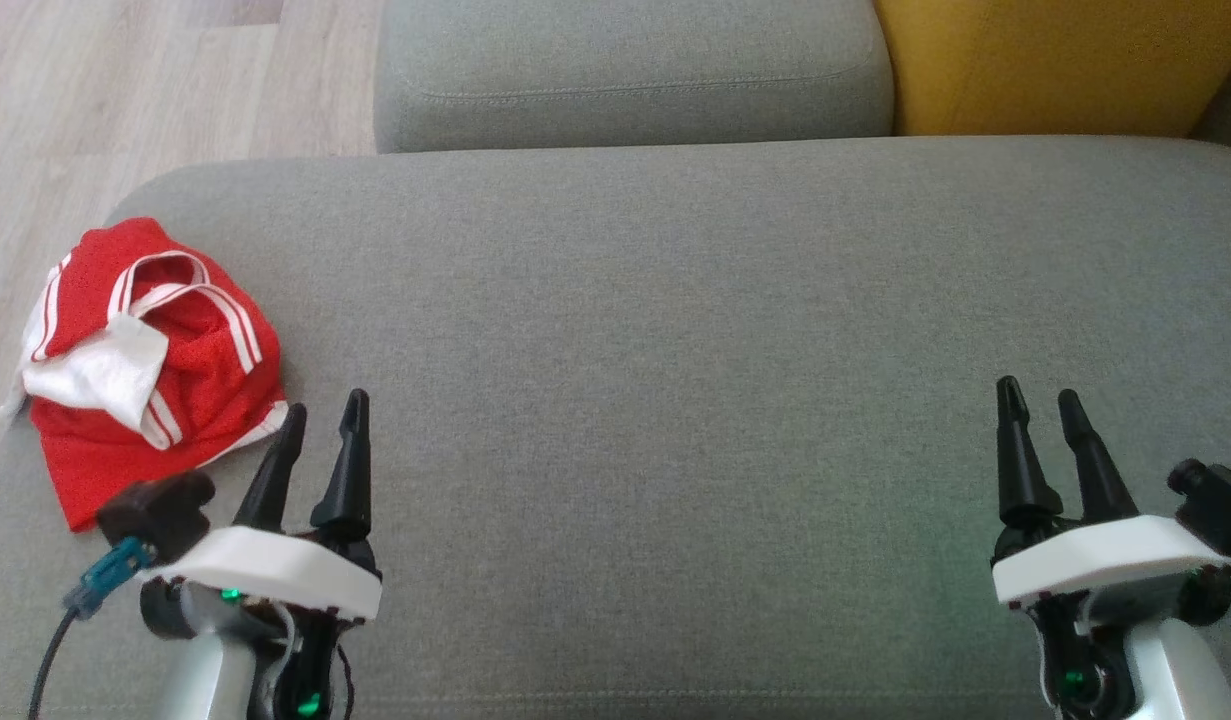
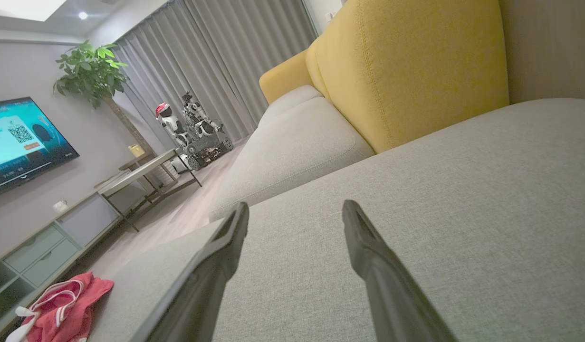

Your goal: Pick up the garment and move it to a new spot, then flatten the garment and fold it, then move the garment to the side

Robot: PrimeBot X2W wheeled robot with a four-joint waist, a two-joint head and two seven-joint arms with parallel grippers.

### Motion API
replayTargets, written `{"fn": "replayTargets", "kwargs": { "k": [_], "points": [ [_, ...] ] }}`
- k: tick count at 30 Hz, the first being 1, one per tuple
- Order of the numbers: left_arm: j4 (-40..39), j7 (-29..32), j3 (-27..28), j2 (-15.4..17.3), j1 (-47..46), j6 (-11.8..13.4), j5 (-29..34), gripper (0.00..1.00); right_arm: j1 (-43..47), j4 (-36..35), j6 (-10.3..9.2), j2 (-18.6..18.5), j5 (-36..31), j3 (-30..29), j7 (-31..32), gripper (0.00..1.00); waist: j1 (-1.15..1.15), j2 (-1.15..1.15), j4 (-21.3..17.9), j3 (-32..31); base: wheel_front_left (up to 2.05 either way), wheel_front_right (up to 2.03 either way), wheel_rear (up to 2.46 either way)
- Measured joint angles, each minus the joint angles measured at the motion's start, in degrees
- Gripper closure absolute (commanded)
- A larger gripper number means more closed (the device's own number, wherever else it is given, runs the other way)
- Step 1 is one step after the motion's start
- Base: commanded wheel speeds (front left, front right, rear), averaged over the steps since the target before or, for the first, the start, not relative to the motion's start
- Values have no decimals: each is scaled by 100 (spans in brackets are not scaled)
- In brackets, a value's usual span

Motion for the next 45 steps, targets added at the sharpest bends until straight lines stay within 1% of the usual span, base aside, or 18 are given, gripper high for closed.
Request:
{"fn": "replayTargets", "kwargs": {
  "k": [4, 14, 33, 41, 45],
  "points": [
    [63, -90, -21, 38, 0, 82, 264, 0, 0, 14, 0, 5, -301, 4, -1, 0, 0, 0, 12, 2, 0, 0, 0],
    [168, -249, -35, 82, 0, 188, 840, 0, 3, 21, 0, 62, -1056, 0, -1, 0, 0, 0, 46, 0, 0, 0, 0],
    [570, -568, -193, 99, -24, 196, 1948, 0, 16, -64, 0, 112, -2331, -30, -48, 0, 0, 0, 79, -19, 0, 0, 0],
    [756, -695, -223, 98, -144, 196, 2374, 0, 26, -124, 0, 112, -2697, -37, -101, 0, 0, 0, 82, -26, 0, 0, 0],
    [839, -749, -237, 97, -160, 197, 2570, 0, 26, -152, 0, 113, -2776, -51, -145, 0, 0, 0, 83, -32, 0, 0, 0]
  ]
}}
